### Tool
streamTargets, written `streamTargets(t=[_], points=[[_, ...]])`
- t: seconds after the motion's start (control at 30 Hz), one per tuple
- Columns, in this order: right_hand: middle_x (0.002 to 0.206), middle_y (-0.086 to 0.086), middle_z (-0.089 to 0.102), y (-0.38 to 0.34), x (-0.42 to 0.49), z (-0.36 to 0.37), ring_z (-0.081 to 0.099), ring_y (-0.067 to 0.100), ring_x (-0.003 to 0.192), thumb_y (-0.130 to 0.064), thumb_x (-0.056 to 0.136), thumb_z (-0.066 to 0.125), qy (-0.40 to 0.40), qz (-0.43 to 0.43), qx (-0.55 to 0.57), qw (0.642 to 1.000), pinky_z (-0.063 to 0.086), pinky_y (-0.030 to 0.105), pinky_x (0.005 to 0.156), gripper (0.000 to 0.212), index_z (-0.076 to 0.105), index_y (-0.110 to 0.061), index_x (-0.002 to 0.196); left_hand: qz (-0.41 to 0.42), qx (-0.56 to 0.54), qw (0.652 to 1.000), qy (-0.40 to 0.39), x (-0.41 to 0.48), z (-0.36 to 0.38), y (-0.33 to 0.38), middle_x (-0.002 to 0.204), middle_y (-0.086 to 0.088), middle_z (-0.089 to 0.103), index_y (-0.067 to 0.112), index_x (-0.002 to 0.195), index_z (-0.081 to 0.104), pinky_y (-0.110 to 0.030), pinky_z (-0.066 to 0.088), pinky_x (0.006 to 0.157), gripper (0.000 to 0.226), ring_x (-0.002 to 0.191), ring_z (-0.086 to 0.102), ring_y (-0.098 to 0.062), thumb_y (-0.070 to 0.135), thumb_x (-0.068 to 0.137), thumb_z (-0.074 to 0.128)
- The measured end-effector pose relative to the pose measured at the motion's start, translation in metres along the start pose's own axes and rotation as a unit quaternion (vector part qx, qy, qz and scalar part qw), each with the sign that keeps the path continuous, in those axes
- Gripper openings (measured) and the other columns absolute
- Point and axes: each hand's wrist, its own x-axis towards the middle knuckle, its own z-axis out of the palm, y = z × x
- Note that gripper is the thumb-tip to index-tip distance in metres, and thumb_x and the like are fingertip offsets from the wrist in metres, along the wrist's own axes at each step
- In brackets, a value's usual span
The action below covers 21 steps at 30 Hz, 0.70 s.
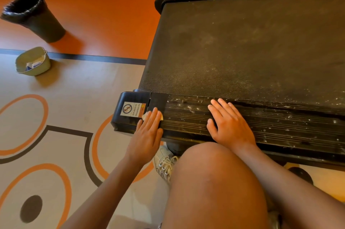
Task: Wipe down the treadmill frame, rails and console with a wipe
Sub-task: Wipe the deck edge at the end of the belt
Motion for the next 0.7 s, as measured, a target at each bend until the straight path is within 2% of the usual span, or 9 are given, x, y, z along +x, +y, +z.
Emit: streamTargets(t=[0.07,0.17,0.3,0.43,0.6,0.7], points=[[0.150,0.014,0.053,0.001,0.000,0.000,0.044,0.030,0.145,-0.039,0.101,0.030,0.001,-0.001,0.000,1.000,0.035,0.051,0.120,0.060,0.059,-0.007,0.142,-0.008,0.013,1.000,0.001,-0.018,0.006,0.000,0.168,0.011,-0.011,0.027,0.162,0.000,-0.029,-0.011,0.121,0.059,0.153,-0.016,-0.007,0.049,0.108,0.009],[0.151,0.014,0.053,0.001,0.000,0.000,0.044,0.029,0.145,-0.040,0.101,0.029,0.002,-0.001,-0.004,1.000,0.034,0.050,0.120,0.060,0.059,-0.008,0.142,-0.009,0.010,1.000,0.004,-0.013,0.009,-0.001,0.168,0.010,-0.009,0.027,0.162,0.003,-0.031,-0.009,0.122,0.064,0.154,-0.014,-0.008,0.054,0.104,0.003],[0.151,0.013,0.053,0.000,0.000,0.002,0.044,0.029,0.145,-0.041,0.101,0.029,0.003,0.001,-0.008,1.000,0.033,0.048,0.121,0.060,0.059,-0.008,0.142,-0.013,0.015,1.000,0.006,0.022,0.003,0.001,0.170,0.004,-0.002,0.022,0.163,0.007,-0.042,-0.005,0.127,0.059,0.156,-0.008,-0.016,0.047,0.109,0.013],[0.151,0.013,0.053,0.000,-0.001,0.001,0.044,0.029,0.145,-0.040,0.101,0.029,0.002,0.001,-0.009,1.000,0.034,0.048,0.120,0.060,0.059,-0.008,0.142,-0.040,0.006,0.999,0.011,0.032,0.004,0.016,0.170,0.002,-0.002,0.021,0.163,0.005,-0.043,-0.005,0.127,0.058,0.156,-0.009,-0.017,0.041,0.111,0.018],[0.151,0.013,0.053,0.001,-0.001,0.001,0.045,0.029,0.145,-0.041,0.101,0.029,0.004,0.003,-0.009,1.000,0.033,0.048,0.120,0.060,0.059,-0.008,0.142,-0.035,-0.001,0.999,0.029,-0.008,0.016,0.017,0.169,0.007,-0.005,0.023,0.162,0.004,-0.030,-0.006,0.123,0.060,0.154,-0.013,-0.011,0.047,0.108,0.010],[0.150,0.014,0.053,0.001,-0.001,0.001,0.045,0.030,0.144,-0.040,0.101,0.029,0.005,0.001,-0.011,1.000,0.032,0.048,0.120,0.060,0.059,-0.008,0.142,-0.038,0.004,0.999,0.033,-0.013,0.018,0.013,0.169,0.007,-0.001,0.024,0.162,0.007,-0.029,-0.005,0.123,0.059,0.155,-0.011,-0.010,0.047,0.108,0.010]])
